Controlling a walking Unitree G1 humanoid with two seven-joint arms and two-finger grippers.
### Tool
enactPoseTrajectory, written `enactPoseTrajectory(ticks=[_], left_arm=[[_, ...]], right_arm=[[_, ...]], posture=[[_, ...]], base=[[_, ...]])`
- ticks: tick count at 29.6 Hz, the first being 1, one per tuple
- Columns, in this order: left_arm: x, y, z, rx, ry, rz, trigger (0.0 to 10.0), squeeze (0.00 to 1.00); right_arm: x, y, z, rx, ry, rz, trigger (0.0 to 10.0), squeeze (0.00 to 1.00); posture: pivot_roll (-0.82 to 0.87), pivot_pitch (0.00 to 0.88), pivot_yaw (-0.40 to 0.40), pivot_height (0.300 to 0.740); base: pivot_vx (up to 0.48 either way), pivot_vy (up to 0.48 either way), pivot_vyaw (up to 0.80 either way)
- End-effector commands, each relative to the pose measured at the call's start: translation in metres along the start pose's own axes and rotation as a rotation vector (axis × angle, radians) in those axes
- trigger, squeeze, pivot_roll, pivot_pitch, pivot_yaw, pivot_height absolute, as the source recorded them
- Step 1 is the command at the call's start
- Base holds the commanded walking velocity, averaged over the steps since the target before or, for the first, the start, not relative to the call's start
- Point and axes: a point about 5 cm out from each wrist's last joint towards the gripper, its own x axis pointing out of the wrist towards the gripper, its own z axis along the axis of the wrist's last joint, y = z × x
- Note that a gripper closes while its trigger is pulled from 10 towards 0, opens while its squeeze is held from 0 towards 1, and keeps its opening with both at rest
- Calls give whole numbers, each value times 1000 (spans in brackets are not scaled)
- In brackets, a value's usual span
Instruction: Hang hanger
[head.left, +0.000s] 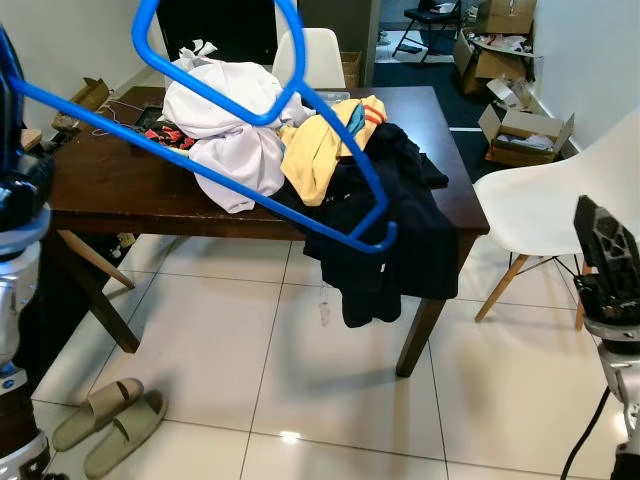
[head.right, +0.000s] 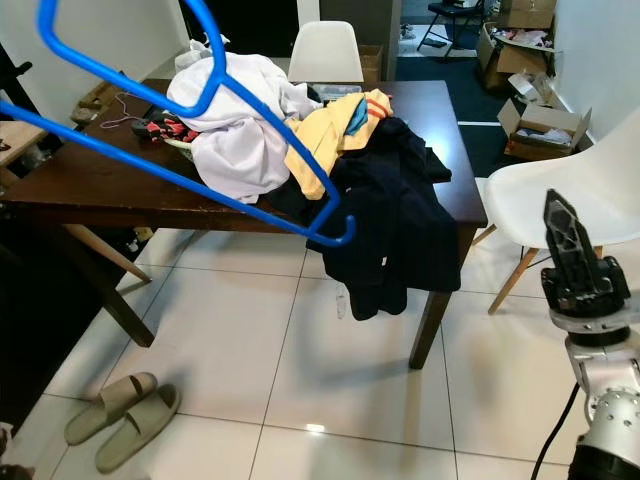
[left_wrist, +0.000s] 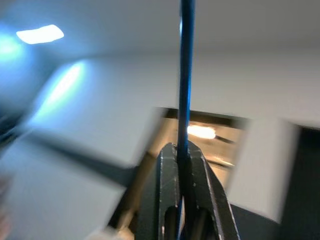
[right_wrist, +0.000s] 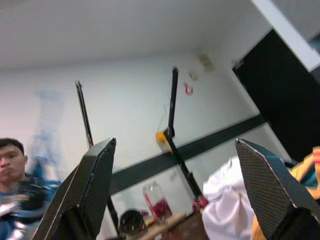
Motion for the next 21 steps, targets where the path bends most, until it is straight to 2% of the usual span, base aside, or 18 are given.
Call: enactPoseTrajectory(ticks=[1, 2, 3, 5, 6, 7, 10, 14, 16, 17, 18, 19, 21], left_arm=[[-20, 23, -15, -45, 43, 168, 10000, 0], [-29, 36, -31, -88, 91, 236, 10000, 0], [-32, 38, -40, -120, 124, 236, 10000, 0], [-32, 38, -40, -120, 124, 236, 10000, 0], [-33, 36, -48, -162, 163, 193, 10000, 0], [-33, 36, -48, -162, 163, 193, 10000, 0], [-19, 28, -56, -332, 187, 36, 10000, 0], [-16, 27, -60, -364, 211, 12, 10000, 0], [-14, 23, -70, -385, 305, -36, 10000, 0], [-14, 23, -70, -385, 305, -36, 10000, 0], [-15, 23, -73, -384, 335, -54, 10000, 0], [-15, 23, -73, -384, 335, -54, 10000, 0], [-16, 23, -74, -382, 358, -70, 10000, 0]], right_arm=[[4, 0, -5, -20, 26, -13, 10000, 0], [8, 2, -6, -28, 41, -1, 10000, 0], [9, 5, -7, -29, 48, 19, 10000, 0], [9, 5, -7, -29, 48, 19, 10000, 0], [10, 8, -5, -30, 48, 52, 10000, 0], [10, 8, -5, -30, 48, 52, 10000, 0], [12, 24, 8, -34, 36, 170, 10000, 0], [13, 27, 8, -28, 43, 199, 10000, 0], [15, 31, 1, -36, 158, 236, 10000, 0], [15, 31, 1, -36, 158, 236, 10000, 0], [17, 31, -5, -48, 219, 238, 10000, 0], [17, 31, -5, -48, 219, 238, 10000, 0], [21, 33, -11, -57, 289, 238, 10000, 0]], posture=[[10, 125, 18, 740], [5, 125, 18, 740], [2, 123, 19, 740], [2, 123, 19, 740], [1, 121, 19, 740], [1, 121, 19, 740], [-9, 115, 24, 740], [-11, 114, 26, 740], [-14, 110, 27, 740], [-14, 110, 27, 740], [-14, 106, 27, 740], [-14, 106, 27, 740], [-14, 105, 26, 740]], base=[[0, 0, 0], [0, 0, 0], [0, 0, 0], [0, 0, 0], [0, 0, -769], [0, 0, -769], [0, 0, -752], [0, 0, -694], [0, 0, 0], [0, 0, 0], [0, 0, 0], [0, 0, 0], [0, 0, 0]])
